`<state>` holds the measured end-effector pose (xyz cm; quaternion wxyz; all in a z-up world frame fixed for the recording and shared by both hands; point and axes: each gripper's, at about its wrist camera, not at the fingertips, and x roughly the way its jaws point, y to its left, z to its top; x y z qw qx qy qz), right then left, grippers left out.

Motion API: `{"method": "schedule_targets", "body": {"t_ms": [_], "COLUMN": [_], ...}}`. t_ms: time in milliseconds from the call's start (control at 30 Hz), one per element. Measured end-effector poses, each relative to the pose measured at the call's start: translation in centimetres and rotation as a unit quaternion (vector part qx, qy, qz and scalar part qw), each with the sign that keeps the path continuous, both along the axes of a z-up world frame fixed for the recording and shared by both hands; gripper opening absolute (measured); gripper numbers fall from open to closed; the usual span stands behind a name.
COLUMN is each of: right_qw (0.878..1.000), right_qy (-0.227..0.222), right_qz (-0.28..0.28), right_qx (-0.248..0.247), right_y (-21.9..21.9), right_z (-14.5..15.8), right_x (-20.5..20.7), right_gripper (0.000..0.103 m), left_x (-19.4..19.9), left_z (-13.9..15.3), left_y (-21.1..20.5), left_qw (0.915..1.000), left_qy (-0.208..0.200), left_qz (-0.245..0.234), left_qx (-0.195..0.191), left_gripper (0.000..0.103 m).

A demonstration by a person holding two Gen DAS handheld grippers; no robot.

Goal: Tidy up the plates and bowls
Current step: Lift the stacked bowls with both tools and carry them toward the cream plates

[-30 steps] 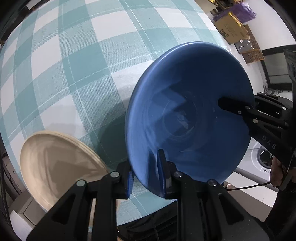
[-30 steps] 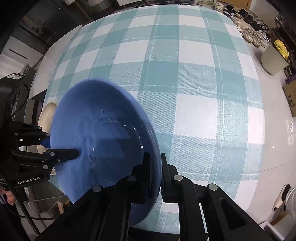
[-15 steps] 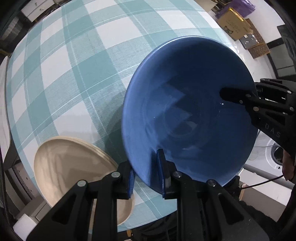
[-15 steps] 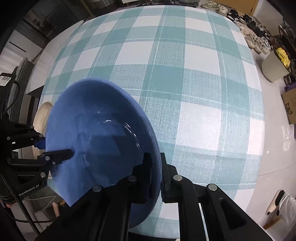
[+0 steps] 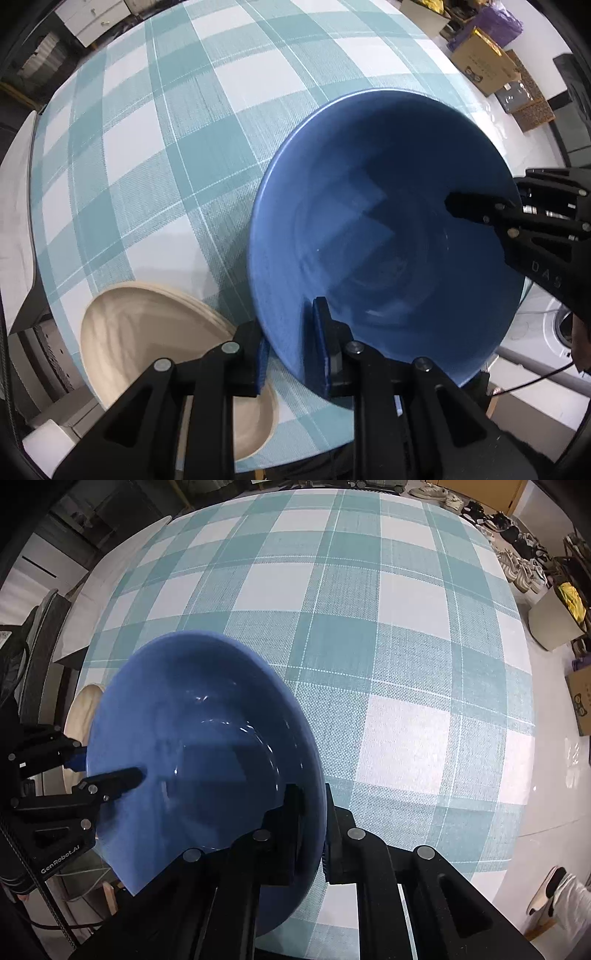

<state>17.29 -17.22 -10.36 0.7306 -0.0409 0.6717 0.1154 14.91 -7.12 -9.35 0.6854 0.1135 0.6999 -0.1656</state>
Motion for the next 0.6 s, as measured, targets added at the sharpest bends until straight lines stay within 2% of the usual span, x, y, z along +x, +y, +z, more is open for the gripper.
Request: {"method": "schedule_targets", "body": {"t_ms": [167,300,600], "right_qw": [1.000,0.999,1.000], "right_qy": [-0.013,-0.035,-0.023], "right_qz": [0.003,0.019,0.009], "right_qx": [0.004,-0.015,-0.014], "right_y": [-0.3,0.3,1.1], "right_z": [-0.4,-0.3,0.3], "right_x": [-0.3,-0.8,-0.8], "right_gripper": [0.012,0.013,0.013], "left_x": [-0.6,-0.3,0.5], "left_z": [-1.3,-1.4,-1.3], "left_y": [-1.5,-1.5,-1.3], "left_qw": [0.9999,0.9999,0.9994], "left_qy": [-0.009,-0.010,0.024], "left_qz": [-0.003,0.001,0.011], "left_qx": [0.011,0.011,0.022], "left_gripper": [0.022,0.022,0.022]}}
